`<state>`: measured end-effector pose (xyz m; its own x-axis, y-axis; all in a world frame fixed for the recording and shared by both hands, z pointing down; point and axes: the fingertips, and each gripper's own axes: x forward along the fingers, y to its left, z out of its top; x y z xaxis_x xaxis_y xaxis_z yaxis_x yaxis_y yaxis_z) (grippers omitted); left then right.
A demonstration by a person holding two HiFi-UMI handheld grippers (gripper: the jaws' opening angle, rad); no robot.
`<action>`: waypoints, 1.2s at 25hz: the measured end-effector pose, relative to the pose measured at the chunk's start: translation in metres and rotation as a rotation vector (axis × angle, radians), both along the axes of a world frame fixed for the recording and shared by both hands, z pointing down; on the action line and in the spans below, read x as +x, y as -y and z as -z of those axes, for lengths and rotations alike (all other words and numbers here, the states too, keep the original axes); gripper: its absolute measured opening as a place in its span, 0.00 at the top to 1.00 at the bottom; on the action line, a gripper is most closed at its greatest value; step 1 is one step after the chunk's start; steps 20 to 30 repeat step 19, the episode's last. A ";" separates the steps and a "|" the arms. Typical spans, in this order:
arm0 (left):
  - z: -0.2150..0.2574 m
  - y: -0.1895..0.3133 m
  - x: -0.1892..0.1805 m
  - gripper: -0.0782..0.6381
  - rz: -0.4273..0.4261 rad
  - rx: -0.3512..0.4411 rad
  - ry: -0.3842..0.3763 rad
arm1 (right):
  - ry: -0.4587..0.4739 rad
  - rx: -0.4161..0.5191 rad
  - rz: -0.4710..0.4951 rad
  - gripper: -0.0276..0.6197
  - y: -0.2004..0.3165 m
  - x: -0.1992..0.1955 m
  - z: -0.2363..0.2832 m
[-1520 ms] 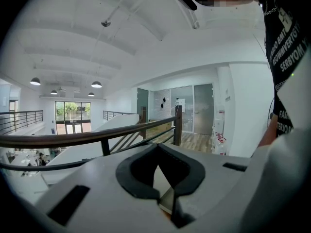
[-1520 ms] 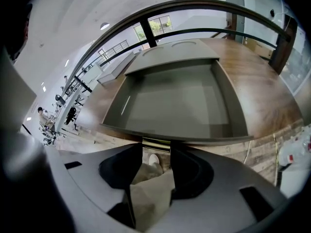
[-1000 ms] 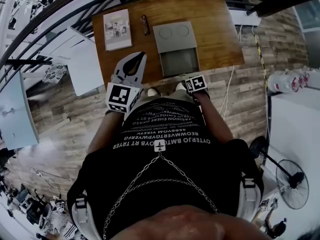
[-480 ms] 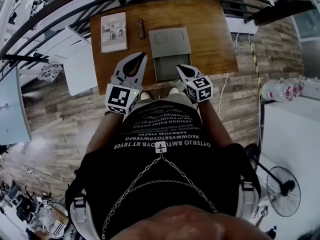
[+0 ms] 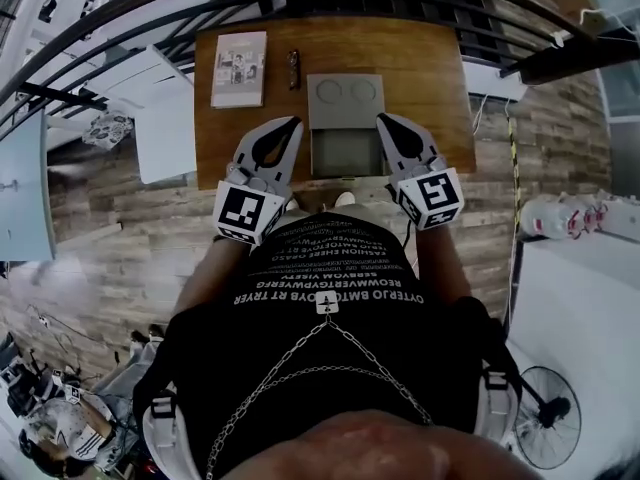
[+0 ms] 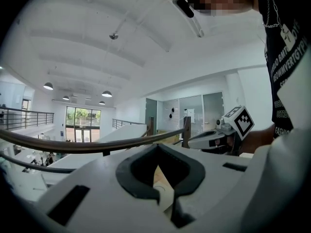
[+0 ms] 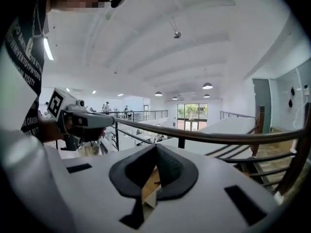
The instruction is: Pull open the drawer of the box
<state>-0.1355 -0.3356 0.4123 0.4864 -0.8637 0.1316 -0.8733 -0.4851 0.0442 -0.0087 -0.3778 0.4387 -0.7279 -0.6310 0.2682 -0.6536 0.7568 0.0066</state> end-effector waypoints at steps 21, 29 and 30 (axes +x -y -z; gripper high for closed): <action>0.058 -0.031 0.010 0.88 0.022 0.078 0.009 | 0.059 0.123 0.069 0.96 -0.026 0.000 0.070; 0.058 -0.031 0.010 0.88 0.022 0.078 0.009 | 0.059 0.123 0.069 0.96 -0.026 0.000 0.070; 0.058 -0.031 0.010 0.88 0.022 0.078 0.009 | 0.059 0.123 0.069 0.96 -0.026 0.000 0.070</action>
